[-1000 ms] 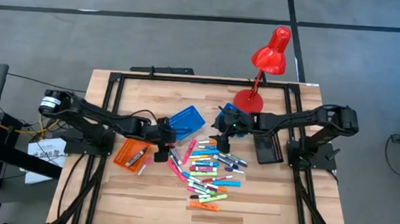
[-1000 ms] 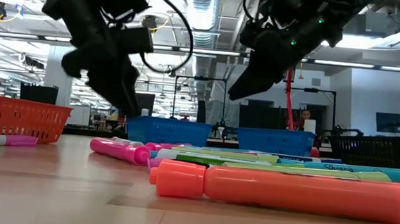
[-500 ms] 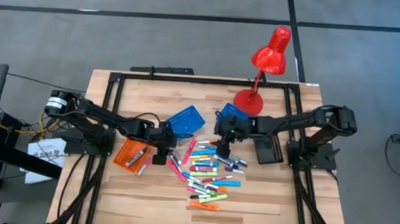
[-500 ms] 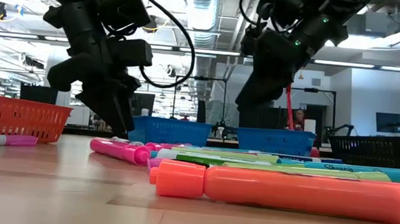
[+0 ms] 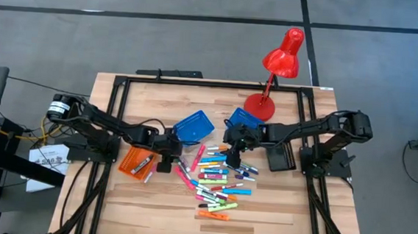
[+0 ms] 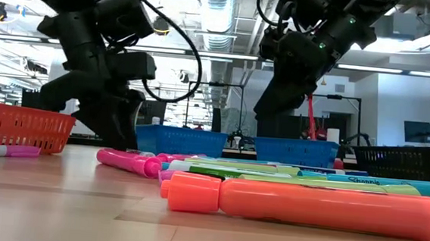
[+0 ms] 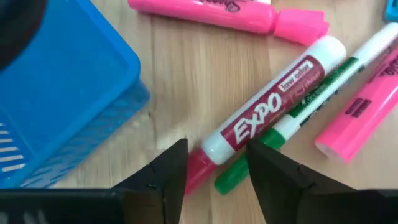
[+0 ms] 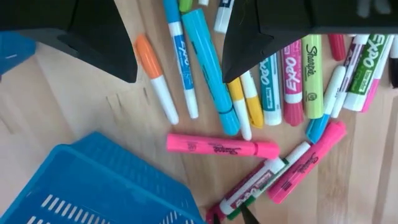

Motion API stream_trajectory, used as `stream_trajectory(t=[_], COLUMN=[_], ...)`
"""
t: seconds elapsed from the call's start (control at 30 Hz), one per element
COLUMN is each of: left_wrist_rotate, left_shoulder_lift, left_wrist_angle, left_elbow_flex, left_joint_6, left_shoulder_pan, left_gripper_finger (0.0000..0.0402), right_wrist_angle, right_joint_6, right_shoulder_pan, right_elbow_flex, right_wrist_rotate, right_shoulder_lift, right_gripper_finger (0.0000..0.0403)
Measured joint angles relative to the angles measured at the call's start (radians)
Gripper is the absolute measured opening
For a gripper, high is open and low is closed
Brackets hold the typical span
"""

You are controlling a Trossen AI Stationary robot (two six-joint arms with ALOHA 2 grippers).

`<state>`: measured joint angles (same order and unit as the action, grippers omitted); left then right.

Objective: Pick & Place Markers
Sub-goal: Put the large red marker pen into the orange bin

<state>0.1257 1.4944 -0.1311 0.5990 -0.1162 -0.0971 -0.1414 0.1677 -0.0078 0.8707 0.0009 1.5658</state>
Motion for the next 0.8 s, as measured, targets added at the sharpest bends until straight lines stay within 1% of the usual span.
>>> stream_trajectory(t=[0.17,0.27,0.57,0.7,0.8], left_wrist_rotate=[-0.001,-0.001,-0.074,-0.079,-0.079], left_shoulder_lift=[0.001,0.001,0.000,-0.013,-0.066], left_wrist_angle=[0.076,0.085,0.095,0.087,0.084], left_elbow_flex=[-0.039,-0.046,-0.067,-0.069,-0.069], left_joint_6=[-0.001,-0.001,0.034,0.039,0.046], left_shoulder_pan=[0.000,0.000,0.000,-0.001,-0.012], left_gripper_finger=[0.0151,0.0138,0.0061,0.0061,0.0077], right_wrist_angle=[0.001,0.012,0.016,0.021,0.023], right_joint_6=[-0.002,-0.018,-0.023,-0.087,-0.098], right_shoulder_pan=[-0.001,-0.001,-0.001,-0.001,-0.001], right_elbow_flex=[0.000,0.000,0.000,0.000,0.000], right_wrist_rotate=[0.000,0.000,0.000,0.000,0.000], right_shoulder_lift=[0.000,0.000,0.000,0.000,0.000], right_gripper_finger=[0.0225,0.0225,0.0225,0.0225,0.0225])
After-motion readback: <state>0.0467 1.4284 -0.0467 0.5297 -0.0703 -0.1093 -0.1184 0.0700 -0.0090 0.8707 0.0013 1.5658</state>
